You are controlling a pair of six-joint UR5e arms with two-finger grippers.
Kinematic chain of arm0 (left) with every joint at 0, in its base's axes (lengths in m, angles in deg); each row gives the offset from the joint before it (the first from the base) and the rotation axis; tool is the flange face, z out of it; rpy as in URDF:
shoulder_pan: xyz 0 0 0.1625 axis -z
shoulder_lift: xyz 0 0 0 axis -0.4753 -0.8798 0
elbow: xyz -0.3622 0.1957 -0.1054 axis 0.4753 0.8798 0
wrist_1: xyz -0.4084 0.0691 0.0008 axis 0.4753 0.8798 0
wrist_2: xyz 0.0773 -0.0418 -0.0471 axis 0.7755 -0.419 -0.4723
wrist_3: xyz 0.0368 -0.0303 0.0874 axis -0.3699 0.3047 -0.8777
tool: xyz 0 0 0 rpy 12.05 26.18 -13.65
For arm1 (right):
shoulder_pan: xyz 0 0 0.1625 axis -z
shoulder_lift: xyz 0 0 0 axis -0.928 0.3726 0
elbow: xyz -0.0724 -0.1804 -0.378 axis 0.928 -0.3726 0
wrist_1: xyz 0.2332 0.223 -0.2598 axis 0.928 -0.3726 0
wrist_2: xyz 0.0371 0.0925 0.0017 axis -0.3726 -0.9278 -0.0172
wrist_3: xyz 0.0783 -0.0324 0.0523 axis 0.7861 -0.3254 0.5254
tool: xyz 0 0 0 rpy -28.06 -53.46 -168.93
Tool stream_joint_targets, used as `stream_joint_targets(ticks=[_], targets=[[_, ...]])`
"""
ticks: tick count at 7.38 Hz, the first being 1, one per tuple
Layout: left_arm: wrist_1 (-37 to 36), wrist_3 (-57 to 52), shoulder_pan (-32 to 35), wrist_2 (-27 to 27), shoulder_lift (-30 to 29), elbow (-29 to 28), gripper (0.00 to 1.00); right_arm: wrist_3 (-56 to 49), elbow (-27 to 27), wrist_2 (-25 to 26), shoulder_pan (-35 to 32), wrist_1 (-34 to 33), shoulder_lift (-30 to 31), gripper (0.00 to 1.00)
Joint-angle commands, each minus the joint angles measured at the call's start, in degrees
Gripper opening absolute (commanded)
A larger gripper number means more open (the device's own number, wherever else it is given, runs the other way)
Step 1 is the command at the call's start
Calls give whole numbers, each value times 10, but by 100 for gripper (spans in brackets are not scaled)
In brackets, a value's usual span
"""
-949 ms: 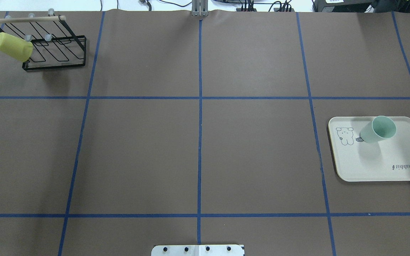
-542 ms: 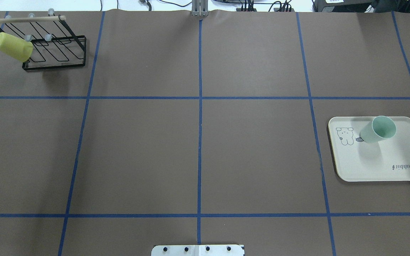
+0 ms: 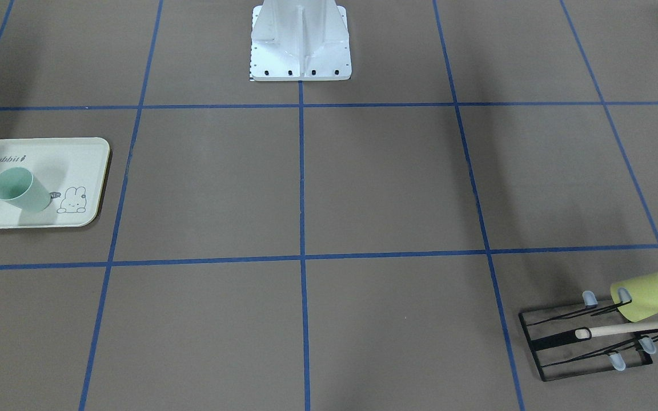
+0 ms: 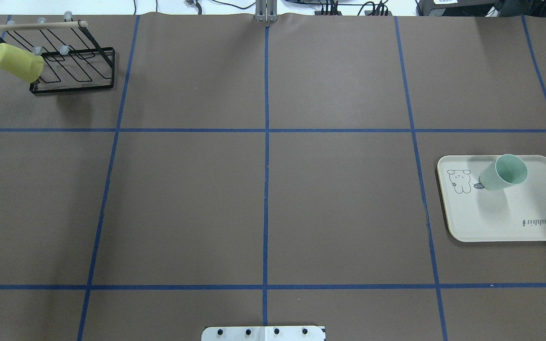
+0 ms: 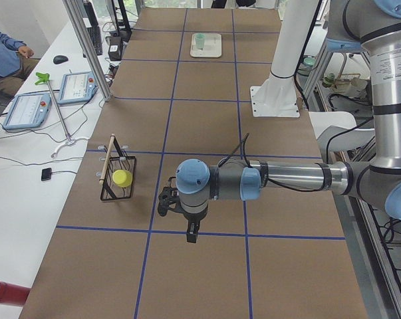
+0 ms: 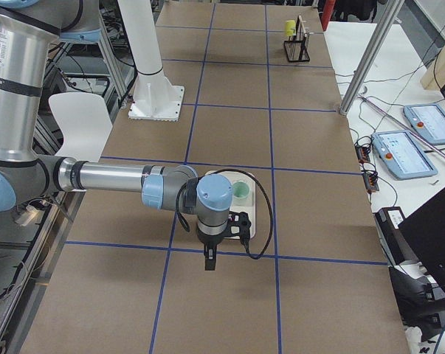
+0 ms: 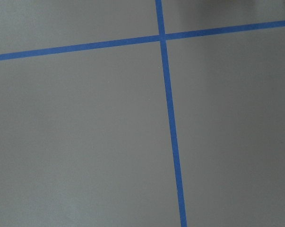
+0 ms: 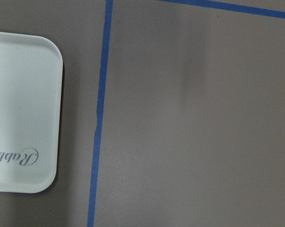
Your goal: Left arm grabs green cup and hands to right arm on tray
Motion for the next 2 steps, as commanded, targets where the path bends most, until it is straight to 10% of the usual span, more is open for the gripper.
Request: stream_joint_targets(ticks=[1,2], targets=[[1,1,0,0,0,0,100,0,0,0,0,0,0,100],[0,0,0,0,1,0,100,0,0,0,0,0,1,100]])
